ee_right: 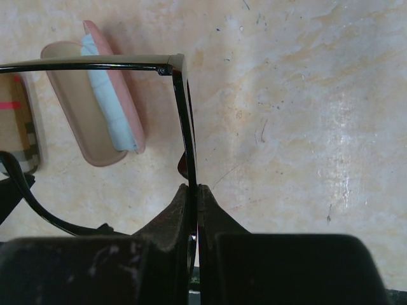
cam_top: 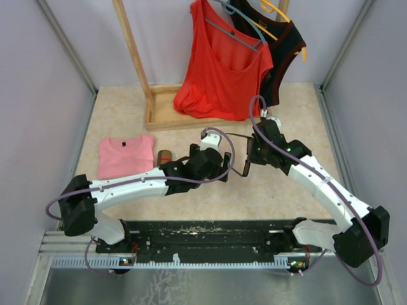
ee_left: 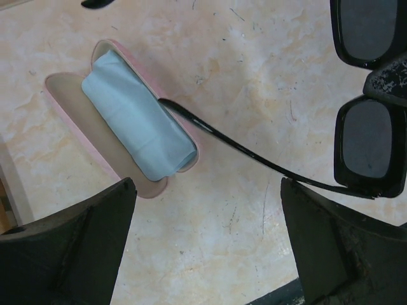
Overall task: Organize the sunglasses
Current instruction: Fold the sunglasses at the center of the board.
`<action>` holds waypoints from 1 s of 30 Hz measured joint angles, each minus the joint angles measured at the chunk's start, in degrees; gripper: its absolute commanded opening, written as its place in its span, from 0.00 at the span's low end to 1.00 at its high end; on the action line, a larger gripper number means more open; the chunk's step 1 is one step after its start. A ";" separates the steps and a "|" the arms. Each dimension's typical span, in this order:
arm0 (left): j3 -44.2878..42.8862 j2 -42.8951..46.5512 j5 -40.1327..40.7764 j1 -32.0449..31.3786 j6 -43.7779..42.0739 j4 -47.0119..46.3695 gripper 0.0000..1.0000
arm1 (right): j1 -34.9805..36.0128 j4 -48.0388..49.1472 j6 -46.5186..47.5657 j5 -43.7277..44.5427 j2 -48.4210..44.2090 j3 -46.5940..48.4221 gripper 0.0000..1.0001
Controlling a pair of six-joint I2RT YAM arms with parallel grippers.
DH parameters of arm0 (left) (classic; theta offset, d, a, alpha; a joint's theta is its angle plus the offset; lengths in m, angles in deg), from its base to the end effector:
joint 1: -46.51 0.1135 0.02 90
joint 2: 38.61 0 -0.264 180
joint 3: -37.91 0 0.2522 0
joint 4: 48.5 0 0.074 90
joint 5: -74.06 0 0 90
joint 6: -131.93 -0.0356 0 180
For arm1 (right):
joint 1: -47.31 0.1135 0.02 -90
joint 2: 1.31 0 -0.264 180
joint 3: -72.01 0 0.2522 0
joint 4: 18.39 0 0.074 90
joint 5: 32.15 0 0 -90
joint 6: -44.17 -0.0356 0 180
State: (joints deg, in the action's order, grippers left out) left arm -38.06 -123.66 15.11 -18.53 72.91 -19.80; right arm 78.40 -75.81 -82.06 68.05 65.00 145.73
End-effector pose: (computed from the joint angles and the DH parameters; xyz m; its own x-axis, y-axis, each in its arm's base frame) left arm 0.1554 -0.2904 0.2727 -0.5329 0.0999 -0.8403 0.3853 0.9127 -0.1359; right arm 0.2037 0.1155 0.3042 -0.7720 0.2137 -0.5986 0.0564 0.9611 0.2704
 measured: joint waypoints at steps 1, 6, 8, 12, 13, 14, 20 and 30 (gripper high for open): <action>-0.35 -0.39 0.17 0.17 -0.24 -0.02 1.00 | 0.26 -0.13 0.00 -0.15 -0.33 0.00 0.00; -1.75 -2.23 0.57 0.76 -1.29 -0.20 1.00 | 0.85 -0.26 0.02 -1.20 -1.33 0.00 0.00; -2.03 -2.69 0.57 0.92 -1.53 -0.52 1.00 | 1.46 -0.28 0.02 -1.38 -1.42 0.00 0.00; -3.50 -3.91 0.55 1.01 -2.01 -0.66 1.00 | 2.75 0.22 -0.20 -1.86 -1.44 -1.07 0.00; -3.76 -4.15 0.55 1.05 -2.12 -0.79 1.00 | 3.10 0.37 -0.37 -1.99 -1.44 -1.55 0.00; -4.02 -4.42 0.55 1.07 -2.19 -0.90 1.00 | 3.48 0.44 -0.50 -2.16 -1.44 -2.01 0.00; -4.81 -5.60 0.48 1.11 -2.45 -1.11 1.00 | 5.86 0.90 -1.57 -2.80 -1.27 -3.04 0.00; -5.68 -8.02 0.13 1.16 -2.47 -1.33 1.00 | 6.32 2.54 -2.71 -4.28 -1.27 -4.52 0.00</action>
State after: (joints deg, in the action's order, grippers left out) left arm -43.75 -131.68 15.24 -17.37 70.44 -21.14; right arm 84.72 -73.27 -84.77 63.76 63.73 141.21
